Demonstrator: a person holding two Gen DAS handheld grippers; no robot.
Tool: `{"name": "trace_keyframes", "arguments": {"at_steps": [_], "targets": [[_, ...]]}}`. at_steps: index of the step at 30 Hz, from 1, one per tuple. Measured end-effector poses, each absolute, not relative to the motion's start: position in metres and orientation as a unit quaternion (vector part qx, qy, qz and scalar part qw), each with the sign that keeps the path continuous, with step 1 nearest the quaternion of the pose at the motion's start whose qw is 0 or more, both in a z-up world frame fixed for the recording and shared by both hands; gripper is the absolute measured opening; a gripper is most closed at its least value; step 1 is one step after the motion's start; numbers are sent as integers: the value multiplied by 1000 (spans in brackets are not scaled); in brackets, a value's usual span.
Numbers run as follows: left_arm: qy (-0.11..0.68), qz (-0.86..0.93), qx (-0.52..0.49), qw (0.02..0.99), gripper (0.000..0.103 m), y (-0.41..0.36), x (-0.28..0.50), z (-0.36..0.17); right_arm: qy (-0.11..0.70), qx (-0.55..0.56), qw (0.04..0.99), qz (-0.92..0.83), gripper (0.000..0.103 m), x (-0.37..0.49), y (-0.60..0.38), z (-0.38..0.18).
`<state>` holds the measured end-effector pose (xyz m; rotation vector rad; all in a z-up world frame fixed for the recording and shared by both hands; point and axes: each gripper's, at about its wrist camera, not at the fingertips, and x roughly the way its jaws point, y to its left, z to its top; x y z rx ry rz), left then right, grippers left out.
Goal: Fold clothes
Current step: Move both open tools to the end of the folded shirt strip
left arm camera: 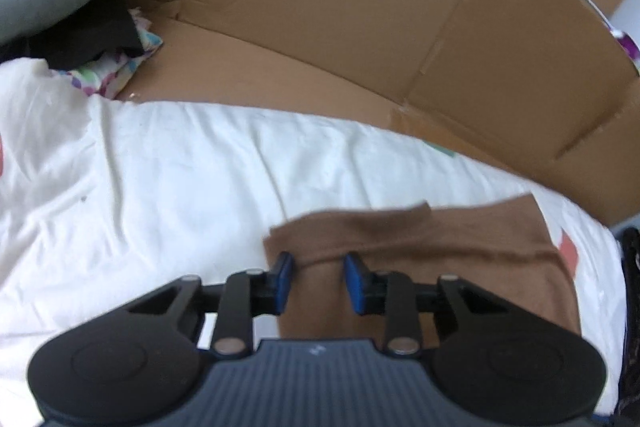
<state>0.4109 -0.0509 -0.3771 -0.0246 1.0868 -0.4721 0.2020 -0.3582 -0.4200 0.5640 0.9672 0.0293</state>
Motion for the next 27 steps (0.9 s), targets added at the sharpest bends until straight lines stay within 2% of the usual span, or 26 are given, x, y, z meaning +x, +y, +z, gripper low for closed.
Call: {"name": "trace_keyframes", "arguments": {"at_steps": [4, 9, 14, 19, 27], "targets": [[502, -220, -9, 836, 19, -50, 421, -381, 464, 271, 843, 18, 26, 200, -361, -422], [500, -206, -27, 841, 19, -43, 426, -370, 464, 279, 841, 19, 26, 199, -362, -420], [500, -227, 3, 836, 26, -37, 415, -343, 447, 310, 838, 34, 27, 194, -365, -413], [499, -231, -9, 835, 37, -17, 397, -312, 442, 310, 841, 31, 27, 190, -364, -411], [510, -239, -33, 825, 46, 16, 343, -287, 441, 283, 851, 44, 30, 190, -363, -398]]}}
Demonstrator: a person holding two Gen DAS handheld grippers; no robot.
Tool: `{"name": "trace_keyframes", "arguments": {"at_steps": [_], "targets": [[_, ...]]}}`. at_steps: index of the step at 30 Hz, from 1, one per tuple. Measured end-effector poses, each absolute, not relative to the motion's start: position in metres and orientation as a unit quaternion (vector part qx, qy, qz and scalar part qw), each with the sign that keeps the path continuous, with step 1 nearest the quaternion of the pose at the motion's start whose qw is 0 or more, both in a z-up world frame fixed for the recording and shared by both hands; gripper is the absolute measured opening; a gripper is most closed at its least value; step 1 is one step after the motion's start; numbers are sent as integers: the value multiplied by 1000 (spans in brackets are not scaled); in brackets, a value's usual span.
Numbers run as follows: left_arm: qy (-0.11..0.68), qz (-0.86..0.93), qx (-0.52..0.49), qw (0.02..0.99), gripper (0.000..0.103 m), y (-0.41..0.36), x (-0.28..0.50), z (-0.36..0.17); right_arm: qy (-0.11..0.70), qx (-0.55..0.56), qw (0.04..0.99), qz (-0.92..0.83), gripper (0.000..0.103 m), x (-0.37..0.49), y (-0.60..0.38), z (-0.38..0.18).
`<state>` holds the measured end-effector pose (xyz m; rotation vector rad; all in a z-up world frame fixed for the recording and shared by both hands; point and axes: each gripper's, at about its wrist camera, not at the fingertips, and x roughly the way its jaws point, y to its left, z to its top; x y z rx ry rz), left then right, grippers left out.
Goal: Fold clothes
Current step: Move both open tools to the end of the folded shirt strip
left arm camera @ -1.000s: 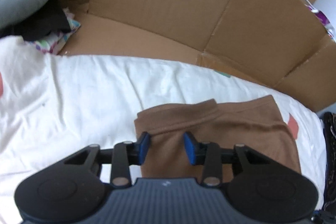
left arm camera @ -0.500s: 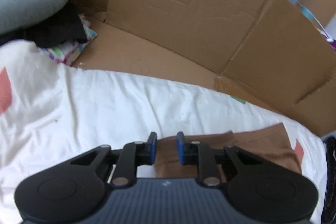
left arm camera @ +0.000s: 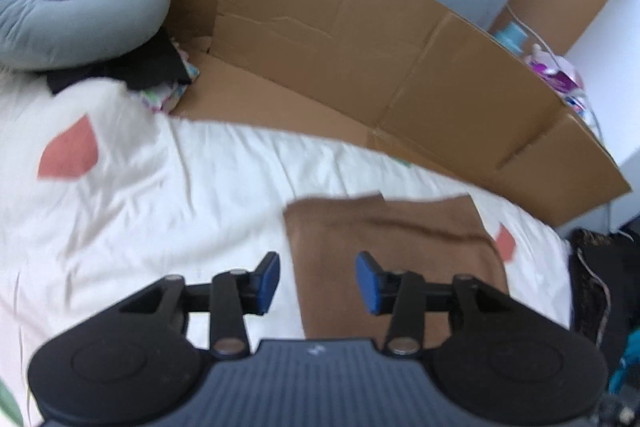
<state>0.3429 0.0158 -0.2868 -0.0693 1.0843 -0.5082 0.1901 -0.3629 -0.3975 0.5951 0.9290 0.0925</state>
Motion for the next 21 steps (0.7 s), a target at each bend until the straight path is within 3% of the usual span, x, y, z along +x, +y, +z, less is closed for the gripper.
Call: {"name": "trace_keyframes", "arguments": {"at_steps": [6, 12, 14, 21], "targets": [[540, -210, -150, 801, 42, 57, 299, -292, 453, 268, 849, 43, 31, 186, -363, -393], [524, -224, -156, 807, 45, 63, 253, -292, 470, 252, 844, 51, 34, 180, -362, -380], [529, -226, -154, 804, 46, 63, 243, -300, 475, 237, 846, 55, 42, 180, -358, -374], [547, -196, -177, 795, 46, 72, 220, -326, 485, 156, 857, 76, 43, 181, -330, -362]]}}
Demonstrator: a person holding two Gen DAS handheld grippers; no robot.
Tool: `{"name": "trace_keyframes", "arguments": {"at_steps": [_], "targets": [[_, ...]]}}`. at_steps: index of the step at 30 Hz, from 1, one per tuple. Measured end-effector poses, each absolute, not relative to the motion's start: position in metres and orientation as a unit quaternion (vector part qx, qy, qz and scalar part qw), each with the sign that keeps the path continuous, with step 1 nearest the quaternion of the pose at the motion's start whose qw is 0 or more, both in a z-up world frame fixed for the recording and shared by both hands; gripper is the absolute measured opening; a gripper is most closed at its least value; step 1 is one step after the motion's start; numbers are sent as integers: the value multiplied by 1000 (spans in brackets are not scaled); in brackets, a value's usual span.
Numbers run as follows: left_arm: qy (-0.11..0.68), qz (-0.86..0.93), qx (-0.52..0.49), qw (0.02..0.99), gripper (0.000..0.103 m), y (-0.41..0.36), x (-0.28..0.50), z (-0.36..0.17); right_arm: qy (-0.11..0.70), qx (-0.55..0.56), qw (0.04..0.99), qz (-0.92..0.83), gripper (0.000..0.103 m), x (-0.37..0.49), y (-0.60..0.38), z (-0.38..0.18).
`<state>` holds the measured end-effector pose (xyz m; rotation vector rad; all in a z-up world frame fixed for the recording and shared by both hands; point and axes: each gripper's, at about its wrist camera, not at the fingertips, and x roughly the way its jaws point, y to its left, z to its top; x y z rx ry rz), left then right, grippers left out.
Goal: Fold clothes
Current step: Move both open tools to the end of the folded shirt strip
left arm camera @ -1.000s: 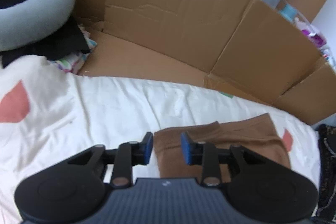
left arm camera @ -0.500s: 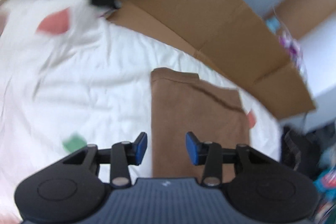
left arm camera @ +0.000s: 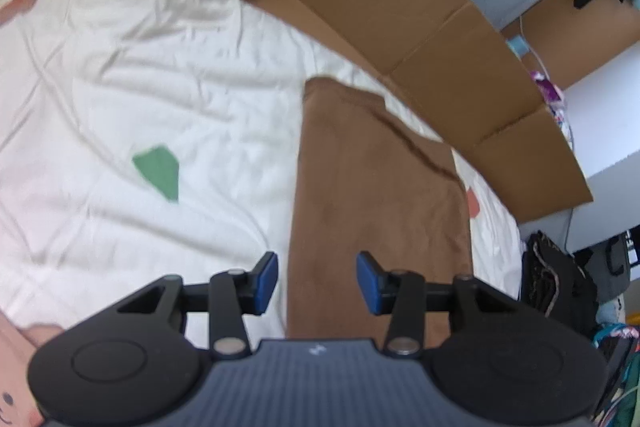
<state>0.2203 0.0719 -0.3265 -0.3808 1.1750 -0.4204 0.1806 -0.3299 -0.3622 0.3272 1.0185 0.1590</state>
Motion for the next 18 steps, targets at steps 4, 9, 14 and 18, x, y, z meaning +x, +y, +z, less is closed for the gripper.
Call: {"name": "trace_keyframes", "arguments": {"at_steps": [4, 9, 14, 18], "targets": [[568, -207, -172, 778, 45, 68, 209, -343, 486, 134, 860, 78, 43, 182, -321, -360], [588, -215, -168, 762, 45, 63, 202, -362, 490, 128, 860, 61, 43, 184, -324, -363], [603, -215, -171, 749, 45, 59, 199, -376, 495, 132, 857, 49, 43, 183, -329, -368], [616, -213, -177, 738, 44, 56, 195, -388, 499, 139, 854, 44, 43, 183, -332, -374]]}}
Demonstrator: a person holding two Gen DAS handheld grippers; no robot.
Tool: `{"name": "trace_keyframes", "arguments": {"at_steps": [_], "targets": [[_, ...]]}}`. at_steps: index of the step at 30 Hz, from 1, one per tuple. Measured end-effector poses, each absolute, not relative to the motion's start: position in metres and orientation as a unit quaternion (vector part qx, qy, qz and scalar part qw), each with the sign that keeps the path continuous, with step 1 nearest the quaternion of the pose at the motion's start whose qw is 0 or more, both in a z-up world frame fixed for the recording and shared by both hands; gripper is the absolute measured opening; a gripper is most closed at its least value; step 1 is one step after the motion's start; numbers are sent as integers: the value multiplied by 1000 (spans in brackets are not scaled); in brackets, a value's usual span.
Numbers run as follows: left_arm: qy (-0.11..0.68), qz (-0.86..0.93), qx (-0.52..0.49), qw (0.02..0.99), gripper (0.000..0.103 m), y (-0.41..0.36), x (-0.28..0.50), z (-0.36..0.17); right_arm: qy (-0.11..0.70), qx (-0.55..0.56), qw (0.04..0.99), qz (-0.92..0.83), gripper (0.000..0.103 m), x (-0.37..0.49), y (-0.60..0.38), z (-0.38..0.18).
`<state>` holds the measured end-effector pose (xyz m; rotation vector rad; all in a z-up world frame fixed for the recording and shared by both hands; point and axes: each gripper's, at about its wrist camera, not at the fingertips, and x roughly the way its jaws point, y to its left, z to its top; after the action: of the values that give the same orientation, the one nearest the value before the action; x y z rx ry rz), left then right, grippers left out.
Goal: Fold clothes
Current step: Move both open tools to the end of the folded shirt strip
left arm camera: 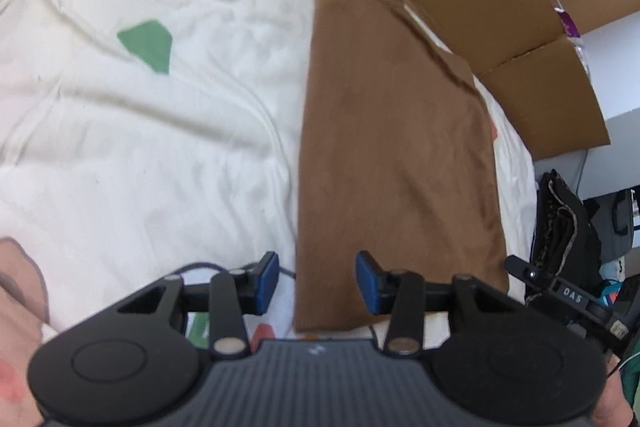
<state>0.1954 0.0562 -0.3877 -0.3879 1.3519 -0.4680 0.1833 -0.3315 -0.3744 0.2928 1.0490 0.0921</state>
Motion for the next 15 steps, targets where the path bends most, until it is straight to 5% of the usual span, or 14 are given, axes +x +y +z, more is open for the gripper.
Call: {"name": "trace_keyframes", "arguments": {"at_steps": [3, 15], "targets": [[628, -212, -189, 725, 27, 55, 193, -399, 503, 149, 850, 42, 43, 182, -334, -382], [638, -207, -210, 712, 28, 52, 186, -422, 524, 177, 833, 32, 42, 179, -346, -413]]}}
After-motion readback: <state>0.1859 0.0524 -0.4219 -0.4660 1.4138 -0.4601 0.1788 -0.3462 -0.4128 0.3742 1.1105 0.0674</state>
